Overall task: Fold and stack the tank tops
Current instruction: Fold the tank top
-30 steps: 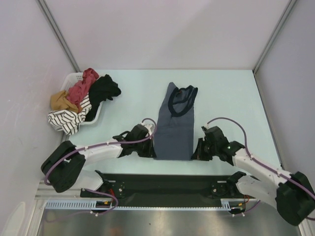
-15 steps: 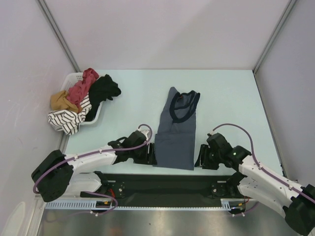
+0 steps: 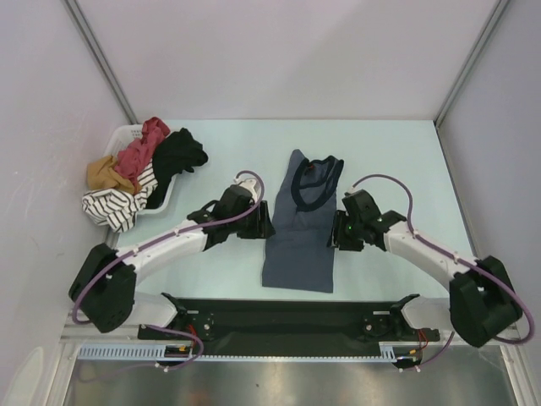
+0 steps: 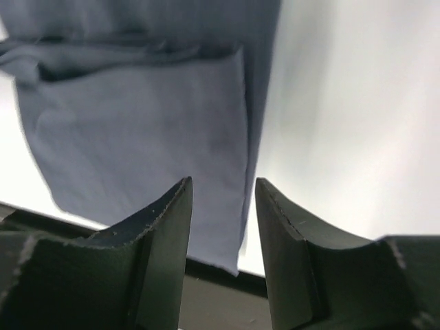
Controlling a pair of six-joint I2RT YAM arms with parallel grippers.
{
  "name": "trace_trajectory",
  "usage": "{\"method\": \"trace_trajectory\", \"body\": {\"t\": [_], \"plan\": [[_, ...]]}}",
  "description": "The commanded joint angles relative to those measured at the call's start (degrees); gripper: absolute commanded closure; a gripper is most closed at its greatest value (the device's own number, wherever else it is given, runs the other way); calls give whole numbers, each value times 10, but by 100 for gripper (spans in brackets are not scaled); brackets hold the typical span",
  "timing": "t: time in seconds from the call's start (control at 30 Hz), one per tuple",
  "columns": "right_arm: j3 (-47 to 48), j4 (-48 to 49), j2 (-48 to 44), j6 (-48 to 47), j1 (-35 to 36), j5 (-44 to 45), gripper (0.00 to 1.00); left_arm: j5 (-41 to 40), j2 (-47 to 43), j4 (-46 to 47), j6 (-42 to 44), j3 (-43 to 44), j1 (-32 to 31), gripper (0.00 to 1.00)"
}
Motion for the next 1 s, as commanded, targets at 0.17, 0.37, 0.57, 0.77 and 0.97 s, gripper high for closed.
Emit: {"method": "trace_trajectory", "body": {"t": [0.17,0.37,0.57,0.77,0.97], "plan": [[58,83,86,-58,-15,40,53,-15,100,99,19,25,3,44],[80,99,127,-76,-16,36,55,-10,146,120,19,35,4,48],[81,110,153,-79,-15,37,55,-30,183,106,25,58,4,47],[79,116,150,-84,-16,31,88,-26,199,107,27,67,3,79],[81,108,135,-86,-16,20,100,-41,185,91,35,71,3,100]]}}
